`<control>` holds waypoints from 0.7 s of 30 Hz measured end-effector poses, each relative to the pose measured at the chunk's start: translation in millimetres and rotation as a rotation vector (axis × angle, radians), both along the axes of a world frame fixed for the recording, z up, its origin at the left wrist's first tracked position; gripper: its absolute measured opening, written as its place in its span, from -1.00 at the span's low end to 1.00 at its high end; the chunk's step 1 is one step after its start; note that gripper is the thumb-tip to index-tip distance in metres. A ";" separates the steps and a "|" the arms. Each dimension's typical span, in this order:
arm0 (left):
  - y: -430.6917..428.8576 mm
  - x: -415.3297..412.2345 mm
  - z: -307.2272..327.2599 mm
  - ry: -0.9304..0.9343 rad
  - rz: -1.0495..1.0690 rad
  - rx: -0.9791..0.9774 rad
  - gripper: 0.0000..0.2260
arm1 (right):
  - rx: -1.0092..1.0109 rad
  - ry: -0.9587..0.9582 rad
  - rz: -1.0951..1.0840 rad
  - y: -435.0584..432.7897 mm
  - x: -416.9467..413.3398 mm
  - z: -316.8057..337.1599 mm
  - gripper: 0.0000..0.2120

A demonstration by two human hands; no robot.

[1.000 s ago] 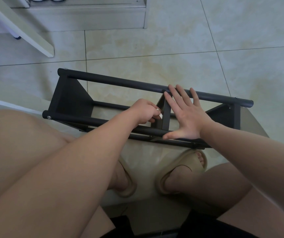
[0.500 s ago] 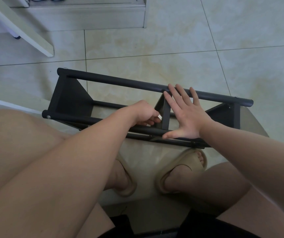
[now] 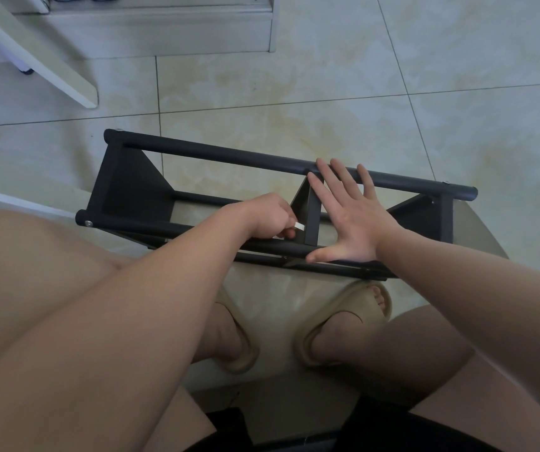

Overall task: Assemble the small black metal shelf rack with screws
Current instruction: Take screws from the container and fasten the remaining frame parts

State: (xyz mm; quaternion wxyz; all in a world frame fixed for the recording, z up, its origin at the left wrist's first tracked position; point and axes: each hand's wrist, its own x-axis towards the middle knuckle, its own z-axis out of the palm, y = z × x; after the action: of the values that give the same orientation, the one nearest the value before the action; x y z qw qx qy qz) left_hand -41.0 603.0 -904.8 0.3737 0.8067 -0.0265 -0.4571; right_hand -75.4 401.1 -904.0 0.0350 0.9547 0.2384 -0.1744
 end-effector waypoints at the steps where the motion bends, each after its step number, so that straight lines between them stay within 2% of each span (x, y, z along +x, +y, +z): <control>1: 0.5 0.0 0.2 -0.013 -0.023 0.011 -0.75 | -0.002 0.000 0.000 -0.1 0.1 0.0 0.29; 13: 2.2 -0.9 1.1 -0.051 -0.219 0.099 -0.80 | -0.001 -0.001 -0.005 0.7 -0.3 -0.1 0.29; 21: 8.6 11.1 12.1 -0.085 -0.223 0.117 -0.83 | 0.010 0.000 -0.005 0.0 0.0 -0.6 0.29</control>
State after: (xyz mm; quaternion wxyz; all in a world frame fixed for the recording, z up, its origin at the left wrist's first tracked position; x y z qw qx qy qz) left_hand -29.8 611.6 -892.7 0.2714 0.8378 -0.1053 -0.4620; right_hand -75.3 401.1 -904.6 0.0300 0.9556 0.2366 -0.1731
